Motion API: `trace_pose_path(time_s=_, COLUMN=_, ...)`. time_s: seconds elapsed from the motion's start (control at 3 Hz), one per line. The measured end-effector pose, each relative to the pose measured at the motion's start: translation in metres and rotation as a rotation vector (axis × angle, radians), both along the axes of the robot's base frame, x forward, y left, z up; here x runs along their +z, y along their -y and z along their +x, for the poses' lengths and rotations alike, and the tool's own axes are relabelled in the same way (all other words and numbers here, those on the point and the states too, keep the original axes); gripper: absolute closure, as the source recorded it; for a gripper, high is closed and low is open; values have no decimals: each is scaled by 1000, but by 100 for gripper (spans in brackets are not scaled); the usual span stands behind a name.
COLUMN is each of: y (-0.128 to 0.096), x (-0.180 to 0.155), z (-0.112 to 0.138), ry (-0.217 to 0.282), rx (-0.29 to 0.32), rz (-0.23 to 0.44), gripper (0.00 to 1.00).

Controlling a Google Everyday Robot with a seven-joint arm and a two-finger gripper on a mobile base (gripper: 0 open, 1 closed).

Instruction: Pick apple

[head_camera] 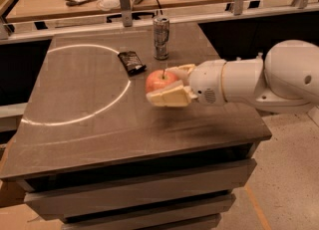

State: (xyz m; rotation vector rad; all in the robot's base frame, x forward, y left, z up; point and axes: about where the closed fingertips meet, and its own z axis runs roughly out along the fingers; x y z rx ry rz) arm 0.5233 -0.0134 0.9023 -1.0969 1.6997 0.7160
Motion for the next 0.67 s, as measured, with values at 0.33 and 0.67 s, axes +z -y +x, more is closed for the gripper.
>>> trace_pose_path(time_s=0.33, y=23, x=31, z=15, ry=59, rx=-47, rz=35, gripper=100)
trace_pose_path(time_s=0.67, y=23, x=31, z=15, ry=59, rx=-47, rz=35, gripper=100)
